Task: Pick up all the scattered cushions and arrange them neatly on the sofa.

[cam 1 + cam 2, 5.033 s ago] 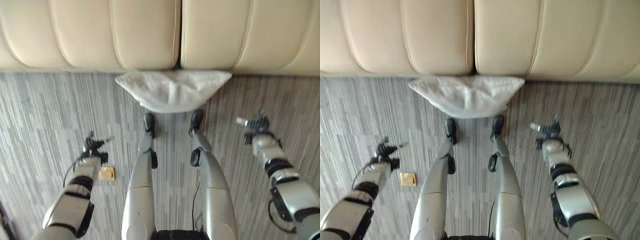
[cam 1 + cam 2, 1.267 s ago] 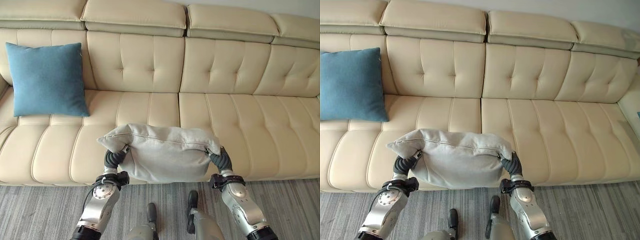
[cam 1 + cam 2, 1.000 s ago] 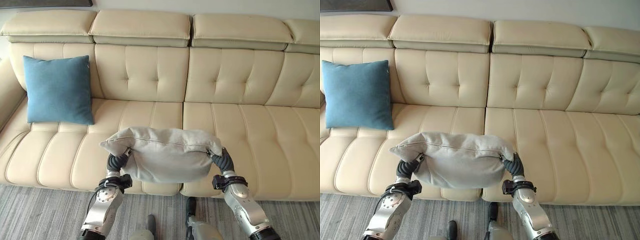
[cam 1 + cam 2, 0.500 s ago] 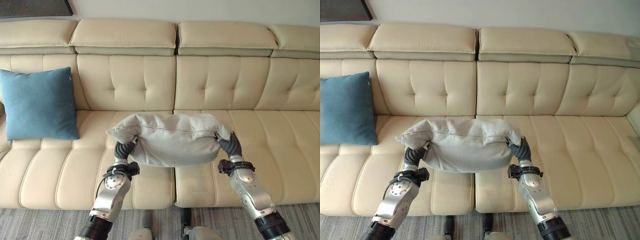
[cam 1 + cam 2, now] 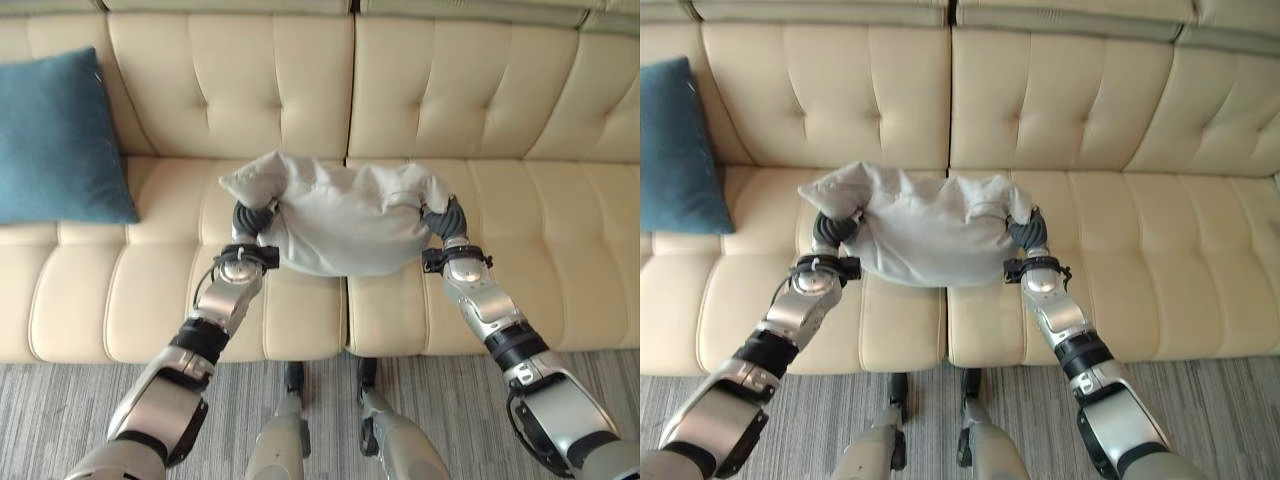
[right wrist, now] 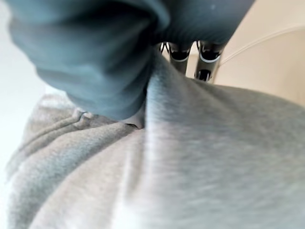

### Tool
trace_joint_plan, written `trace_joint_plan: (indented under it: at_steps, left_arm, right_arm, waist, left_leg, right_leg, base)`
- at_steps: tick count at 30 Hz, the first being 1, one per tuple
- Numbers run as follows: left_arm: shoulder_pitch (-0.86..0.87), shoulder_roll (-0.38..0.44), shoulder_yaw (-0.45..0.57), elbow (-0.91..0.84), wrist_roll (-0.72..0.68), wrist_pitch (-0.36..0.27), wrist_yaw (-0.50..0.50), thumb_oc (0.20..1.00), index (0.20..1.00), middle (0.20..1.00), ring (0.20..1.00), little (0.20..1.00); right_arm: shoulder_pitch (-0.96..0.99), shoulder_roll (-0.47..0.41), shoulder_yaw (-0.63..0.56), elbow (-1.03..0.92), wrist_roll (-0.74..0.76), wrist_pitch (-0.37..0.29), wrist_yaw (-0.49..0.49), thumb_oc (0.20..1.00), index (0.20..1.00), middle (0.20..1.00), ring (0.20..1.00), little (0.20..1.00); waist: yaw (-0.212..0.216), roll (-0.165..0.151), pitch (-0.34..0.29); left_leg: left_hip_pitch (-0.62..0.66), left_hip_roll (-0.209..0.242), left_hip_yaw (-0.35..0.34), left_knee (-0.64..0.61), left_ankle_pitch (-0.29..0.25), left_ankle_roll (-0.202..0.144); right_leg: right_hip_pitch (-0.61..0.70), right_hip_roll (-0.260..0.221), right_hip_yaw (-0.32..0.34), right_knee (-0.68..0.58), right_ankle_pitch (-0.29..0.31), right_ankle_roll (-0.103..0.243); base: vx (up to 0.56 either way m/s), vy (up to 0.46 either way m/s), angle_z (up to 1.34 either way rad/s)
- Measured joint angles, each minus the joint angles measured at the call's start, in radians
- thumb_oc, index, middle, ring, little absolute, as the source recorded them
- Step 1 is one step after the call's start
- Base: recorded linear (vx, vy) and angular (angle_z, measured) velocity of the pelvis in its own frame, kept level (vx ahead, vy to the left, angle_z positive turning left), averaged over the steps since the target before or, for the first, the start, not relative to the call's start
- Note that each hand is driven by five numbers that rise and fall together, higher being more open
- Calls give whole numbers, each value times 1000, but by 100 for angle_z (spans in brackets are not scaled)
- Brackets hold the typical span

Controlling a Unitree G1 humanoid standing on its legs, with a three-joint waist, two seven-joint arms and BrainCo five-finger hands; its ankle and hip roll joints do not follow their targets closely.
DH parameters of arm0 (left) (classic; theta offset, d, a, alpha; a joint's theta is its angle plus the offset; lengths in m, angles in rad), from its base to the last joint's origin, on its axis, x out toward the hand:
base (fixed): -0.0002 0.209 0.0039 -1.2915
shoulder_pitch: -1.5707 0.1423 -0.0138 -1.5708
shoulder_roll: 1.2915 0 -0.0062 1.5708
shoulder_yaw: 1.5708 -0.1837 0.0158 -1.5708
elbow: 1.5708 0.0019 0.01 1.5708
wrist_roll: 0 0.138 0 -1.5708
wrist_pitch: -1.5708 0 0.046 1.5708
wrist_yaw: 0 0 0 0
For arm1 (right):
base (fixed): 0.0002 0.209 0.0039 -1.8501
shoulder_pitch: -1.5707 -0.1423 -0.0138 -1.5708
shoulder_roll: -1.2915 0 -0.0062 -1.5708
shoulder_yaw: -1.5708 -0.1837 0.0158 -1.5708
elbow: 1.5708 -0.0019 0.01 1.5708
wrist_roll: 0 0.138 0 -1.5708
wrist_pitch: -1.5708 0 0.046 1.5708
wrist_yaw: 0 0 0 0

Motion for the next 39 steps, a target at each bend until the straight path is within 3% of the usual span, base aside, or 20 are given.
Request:
trace_joint_plan:
  at_steps: [1, 2, 3, 4, 7, 8, 10, 11, 13, 14, 15, 16, 17, 18, 19, 20, 24, 26, 33, 39]
  left_arm:
    - [-54, 4, -12, 43, 0, -7, 2, 200, 200, 200, 200, 200]
    - [-96, 4, -24, 81, 0, -9, 7, 558, 558, 558, 558, 558]
    - [-123, 6, -29, 104, 0, -9, 12, 749, 749, 749, 749, 749]
    - [-158, 8, -35, 153, 0, -12, 15, 1000, 1000, 1000, 1000, 1000]
    - [-362, 52, -114, 381, -4, -3, -11, 1000, 1000, 1000, 1000, 1000]
    - [-406, 57, -80, 438, -70, -8, -27, 1000, 1000, 1000, 1000, 1000]
    - [-450, 45, 102, 532, -282, -10, -10, 1000, 1000, 1000, 1000, 1000]
    - [-445, 44, 114, 517, -366, -7, -2, 1000, 1000, 1000, 1000, 1000]
    - [-386, 65, 246, 283, -518, -22, 15, 1000, 1000, 1000, 1000, 1000]
    - [-229, 105, 317, 16, -573, -40, 7, 1000, 1000, 1000, 1000, 1000]
    - [-103, 148, 339, -82, -591, -70, 5, 1000, 1000, 1000, 1000, 1000]
    - [397, 161, 409, -219, -588, -99, 9, 1000, 1000, 1000, 1000, 1000]
    - [514, 133, 442, -220, -586, -85, 16, 1000, 1000, 1000, 1000, 1000]
    - [855, 65, 490, -394, -439, -80, -3, 1000, 1000, 1000, 1000, 1000]
    - [1140, 5, 480, -511, -335, -46, -34, 1000, 1000, 1000, 1000, 1000]
    - [1199, -56, 501, -473, -282, -37, -44, 1000, 1000, 1000, 1000, 1000]
    - [1065, -136, 502, -188, -186, 27, -82, 1000, 1000, 1000, 1000, 1000]
    - [995, -148, 457, -184, -146, 27, -120, 1000, 1000, 1000, 1000, 1000]
    - [952, -146, 358, -191, -29, 56, -187, 1000, 1000, 1000, 1000, 1000]
    - [936, -88, 359, -189, 119, 67, -223, 1000, 1000, 1000, 1000, 1000]
  right_arm:
    - [-49, 0, 6, 41, 0, -10, -5, 200, 200, 200, 200, 200]
    - [-86, -4, 19, 68, 1, -10, -7, 200, 200, 200, 200, 200]
    - [-110, -7, 28, 78, 2, -8, -9, 464, 464, 464, 464, 464]
    - [-143, -10, 38, 117, 2, -15, -12, 1000, 1000, 1000, 1000, 1000]
    - [-341, -38, 108, 362, 13, -4, -7, 1000, 1000, 1000, 1000, 1000]
    - [-383, -48, 89, 409, 57, -1, -5, 1000, 1000, 1000, 1000, 1000]
    - [-405, -29, -104, 431, 195, 12, -60, 1000, 1000, 1000, 1000, 1000]
    - [-411, -9, -158, 428, 268, 11, -108, 1000, 1000, 1000, 1000, 1000]
    - [-403, -23, -228, 256, 359, -15, -169, 1000, 1000, 1000, 1000, 1000]
    - [-284, -35, -304, 1, 395, -61, -174, 1000, 1000, 1000, 1000, 1000]
    - [-168, -64, -350, -99, 403, -113, -175, 1000, 1000, 1000, 1000, 1000]
    - [317, 33, -542, -246, 445, -241, -170, 1000, 1000, 1000, 1000, 1000]
    - [442, 53, -583, -225, 474, -228, -185, 1000, 1000, 1000, 1000, 1000]
    - [739, 98, -535, -301, 440, -222, -134, 1000, 1000, 1000, 1000, 1000]
    - [1026, 125, -474, -371, 387, -162, -78, 1000, 1000, 1000, 1000, 1000]
    - [1101, 108, -469, -354, 343, -111, -60, 1000, 1000, 1000, 1000, 1000]
    - [982, 73, -467, -190, 179, -27, 34, 1000, 1000, 1000, 1000, 1000]
    - [891, 117, -467, -151, 130, -30, 72, 1000, 1000, 1000, 1000, 1000]
    - [843, 123, -364, -138, 37, -6, 160, 1000, 1000, 1000, 1000, 1000]
    - [851, 90, -366, -108, -39, 8, 188, 1000, 1000, 1000, 1000, 1000]
  waist:
    - [-1, 0, 8]
    - [-1, 0, 10]
    - [-1, 0, 11]
    - [-3, 0, 12]
    - [-4, -1, 15]
    - [-4, -1, 15]
    - [-6, 1, 16]
    - [1, 1, 16]
    - [12, 3, 16]
    - [10, 4, 17]
    - [11, 6, 2]
    - [15, 30, -125]
    - [24, 36, -144]
    - [7, 42, -157]
    - [8, 40, -180]
    - [8, 45, -206]
    - [6, 39, -247]
    - [7, 10, -271]
    - [5, 5, -269]
    - [2, 13, -197]
  left_leg:
    - [-15, 1, -1, 0, 4, -3]
    - [-23, 2, -1, -1, 8, -3]
    - [-28, 4, -1, -1, 9, -4]
    - [-30, 7, -1, 0, 10, -4]
    - [-36, 12, -3, -5, 19, 6]
    - [-34, 11, -5, -11, 19, 6]
    - [-6, 12, -14, -24, 20, 8]
    - [17, 11, -19, -27, 20, 8]
    - [53, 9, -23, -40, 20, 7]
    - [103, 7, -23, -41, 16, 5]
    - [156, 6, -24, -41, -14, 4]
    - [214, -6, -21, -41, -55, 3]
    - [227, -11, -21, -48, -63, 11]
    - [249, -13, -15, -41, -66, 11]
    - [299, -11, -14, -41, -85, 16]
    - [301, -14, -9, -42, -94, 20]
    - [267, -22, 3, -48, -93, 14]
    - [247, -21, 3, -48, -90, 10]
    - [251, -37, 5, -49, -86, 11]
    - [264, -48, 26, -48, -86, 11]
  right_leg:
    - [-16, 2, 0, 0, 8, 1]
    - [-25, 3, 0, 0, 12, -1]
    - [-29, 5, -1, 0, 13, -2]
    - [-31, 7, -5, 0, 13, -3]
    - [-37, 11, -11, 0, 24, -19]
    - [-36, 11, -16, 0, 24, -19]
    - [-12, 12, -29, 0, 25, -20]
    - [12, 11, -30, 0, 25, -20]
    - [47, 9, -30, 0, 24, -21]
    - [101, 6, -29, 0, 17, -19]
    - [159, 5, -28, 0, -13, -14]
    - [218, -8, -26, 0, -62, -9]
    - [231, -14, -25, -1, -75, -8]
    - [248, -14, -29, 0, -76, -7]
    - [292, -12, -20, 0, -89, 2]
    - [293, -14, -9, 0, -97, 7]
    - [255, -23, 1, -2, -98, 23]
    - [233, -26, -1, -6, -97, 23]
    - [232, -45, -1, -6, -90, 33]
    - [229, -59, 4, -6, -81, 49]
  base:
    - [-34, 1, -1]
    - [-30, 1, -1]
    - [-41, 3, 0]
    - [0, 0, 0]
    - [-7, 6, 2]
    - [55, 39, 4]
    - [57, 49, 11]
    - [131, 73, 12]
    - [225, 83, 16]
    - [237, 122, 23]
    - [164, 110, 22]
    - [210, 172, 12]
    - [158, 138, -3]
    - [143, 153, -17]
    - [30, 100, -24]
    - [-3, 85, -23]
    - [-25, 57, -8]
    - [-94, 92, 3]
    - [-96, 79, -5]
    - [-171, 42, -8]
